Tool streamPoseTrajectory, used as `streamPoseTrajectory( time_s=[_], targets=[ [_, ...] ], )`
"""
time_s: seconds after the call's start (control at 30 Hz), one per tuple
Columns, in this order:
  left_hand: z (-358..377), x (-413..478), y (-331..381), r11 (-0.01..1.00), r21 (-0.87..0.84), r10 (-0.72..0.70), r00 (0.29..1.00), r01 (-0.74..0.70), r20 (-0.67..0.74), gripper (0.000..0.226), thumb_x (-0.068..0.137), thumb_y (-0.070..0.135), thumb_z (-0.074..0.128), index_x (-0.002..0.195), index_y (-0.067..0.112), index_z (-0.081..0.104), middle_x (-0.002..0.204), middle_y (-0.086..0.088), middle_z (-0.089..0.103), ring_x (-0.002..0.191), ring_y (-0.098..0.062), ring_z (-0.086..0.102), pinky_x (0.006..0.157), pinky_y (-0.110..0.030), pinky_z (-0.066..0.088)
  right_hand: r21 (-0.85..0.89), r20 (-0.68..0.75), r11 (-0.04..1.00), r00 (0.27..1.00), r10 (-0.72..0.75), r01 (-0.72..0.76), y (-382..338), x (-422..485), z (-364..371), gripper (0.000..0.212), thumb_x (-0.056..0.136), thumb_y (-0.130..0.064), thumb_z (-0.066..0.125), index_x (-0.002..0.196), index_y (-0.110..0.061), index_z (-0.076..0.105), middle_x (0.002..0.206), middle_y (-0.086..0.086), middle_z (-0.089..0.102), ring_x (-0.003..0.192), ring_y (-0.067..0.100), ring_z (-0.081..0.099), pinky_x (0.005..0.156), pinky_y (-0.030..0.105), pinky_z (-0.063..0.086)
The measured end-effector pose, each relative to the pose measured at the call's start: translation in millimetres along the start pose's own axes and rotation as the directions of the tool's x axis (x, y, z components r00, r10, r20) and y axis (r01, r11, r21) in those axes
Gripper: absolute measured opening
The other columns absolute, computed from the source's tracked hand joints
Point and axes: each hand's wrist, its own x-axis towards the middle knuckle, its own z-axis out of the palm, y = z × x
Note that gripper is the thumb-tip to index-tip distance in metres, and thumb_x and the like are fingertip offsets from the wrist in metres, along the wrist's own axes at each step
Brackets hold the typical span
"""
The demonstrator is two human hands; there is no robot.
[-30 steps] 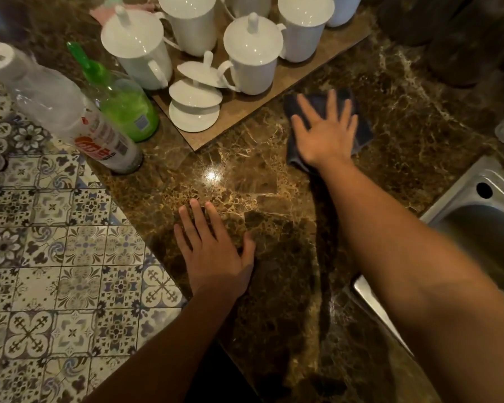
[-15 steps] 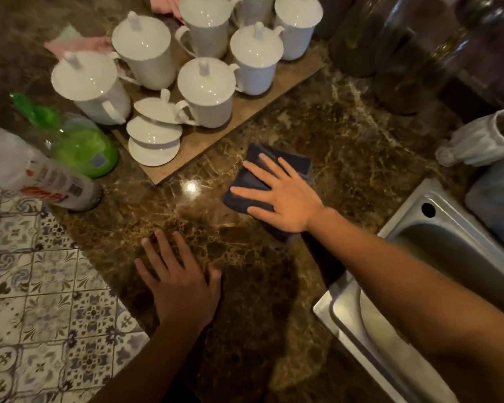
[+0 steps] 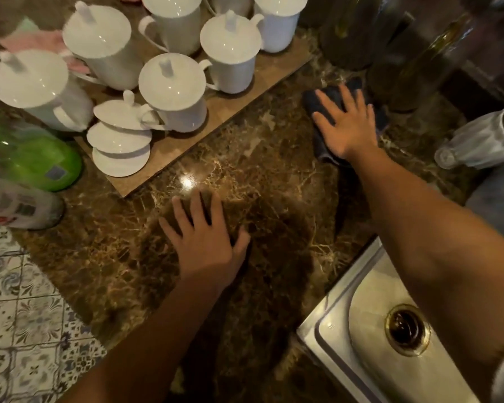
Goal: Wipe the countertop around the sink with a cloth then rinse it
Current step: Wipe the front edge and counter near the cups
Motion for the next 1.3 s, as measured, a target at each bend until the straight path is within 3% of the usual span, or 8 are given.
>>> streamPoseTrajectory(
  time_s=[0.2, 0.43, 0.6, 0.67, 0.77, 0.97, 1.13, 1.3],
  targets=[
    [9.0, 8.8, 18.3, 0.998, 0.037, -0.051, 0.998, 0.052, -0.029, 0.090, 0.086, 0.070, 0.026, 0.159, 0.015, 0.022, 0.166, -0.021, 0.011, 0.151, -0.049, 0.001, 0.115, -0.073, 0.002, 0.070, -0.037, 0.986, 0.988, 0.153, -0.150, -1.5, -39.7, 15.5, 0.059, 0.098, -0.068, 0.019, 0.155, -0.054, 0.010, 0.170, -0.001, 0.001, 0.156, 0.031, -0.005, 0.124, 0.056, -0.002],
    [10.4, 7.6, 20.7, 0.999, 0.043, 0.015, 0.997, -0.012, -0.074, 0.086, 0.091, 0.062, 0.033, 0.156, 0.005, 0.026, 0.163, -0.027, 0.016, 0.151, -0.049, 0.007, 0.121, -0.064, 0.009, -0.144, -0.006, 0.936, 0.945, -0.326, 0.322, -30.3, -195.7, 59.1, 0.056, 0.103, -0.063, 0.022, 0.156, -0.050, 0.014, 0.170, 0.006, 0.006, 0.154, 0.041, 0.002, 0.120, 0.063, 0.014],
    [10.3, 7.8, 19.5, 1.000, 0.021, 0.008, 0.995, -0.005, -0.103, 0.084, 0.090, 0.061, 0.035, 0.154, 0.007, 0.028, 0.163, -0.024, 0.020, 0.151, -0.047, 0.009, 0.121, -0.062, 0.008, -0.169, 0.067, 0.827, 0.844, -0.532, 0.535, 1.4, -173.6, 48.2, 0.054, 0.100, -0.067, 0.023, 0.153, -0.057, 0.015, 0.170, -0.003, 0.005, 0.156, 0.035, -0.001, 0.124, 0.056, 0.006],
    [10.6, 9.2, 19.9, 1.000, 0.023, 0.005, 0.994, -0.003, -0.107, 0.085, 0.090, 0.062, 0.034, 0.154, 0.007, 0.027, 0.163, -0.024, 0.019, 0.151, -0.046, 0.008, 0.122, -0.062, 0.007, -0.125, 0.003, 0.894, 0.901, -0.434, 0.431, 34.7, -133.2, 34.1, 0.055, 0.100, -0.065, 0.027, 0.153, -0.054, 0.022, 0.169, -0.003, 0.012, 0.155, 0.035, 0.007, 0.123, 0.058, 0.011],
    [11.9, 10.0, 20.2, 0.999, 0.039, 0.004, 0.993, 0.001, -0.121, 0.085, 0.089, 0.062, 0.033, 0.154, 0.007, 0.028, 0.162, -0.023, 0.020, 0.151, -0.046, 0.008, 0.122, -0.061, 0.006, -0.019, -0.094, 1.000, 0.995, 0.014, -0.016, 75.9, -82.6, 15.9, 0.056, 0.099, -0.066, 0.024, 0.153, -0.054, 0.019, 0.169, -0.002, 0.012, 0.155, 0.033, 0.005, 0.123, 0.057, 0.007],
    [12.8, 10.5, 19.4, 0.999, 0.045, 0.006, 0.993, -0.001, -0.120, 0.086, 0.089, 0.062, 0.035, 0.153, 0.006, 0.027, 0.162, -0.024, 0.019, 0.151, -0.047, 0.007, 0.121, -0.062, 0.007, 0.186, -0.083, 0.854, 0.858, 0.507, -0.486, 32.5, -86.1, 20.8, 0.061, 0.099, -0.065, 0.021, 0.156, -0.050, 0.010, 0.170, 0.004, 0.002, 0.154, 0.040, -0.004, 0.123, 0.058, 0.000],
    [12.9, 8.2, 17.9, 0.999, 0.041, 0.027, 0.992, -0.022, -0.126, 0.085, 0.091, 0.062, 0.036, 0.154, 0.006, 0.024, 0.163, -0.025, 0.016, 0.151, -0.047, 0.005, 0.121, -0.062, 0.005, 0.007, -0.093, 0.999, 0.994, 0.052, -0.052, -23.1, -210.6, 58.4, 0.058, 0.101, -0.062, 0.029, 0.157, -0.048, 0.018, 0.170, 0.006, 0.007, 0.153, 0.044, 0.001, 0.122, 0.059, 0.006],
    [8.2, 8.0, 18.0, 1.000, 0.026, 0.016, 0.996, -0.014, -0.090, 0.088, 0.090, 0.065, 0.029, 0.157, 0.008, 0.022, 0.165, -0.022, 0.012, 0.152, -0.046, 0.002, 0.121, -0.062, 0.004, -0.091, -0.035, 0.954, 0.956, -0.290, 0.286, 32.5, -233.7, 53.1, 0.053, 0.101, -0.056, 0.037, 0.153, -0.043, 0.035, 0.165, 0.008, 0.027, 0.151, 0.042, 0.020, 0.118, 0.053, 0.024]
  ],
)
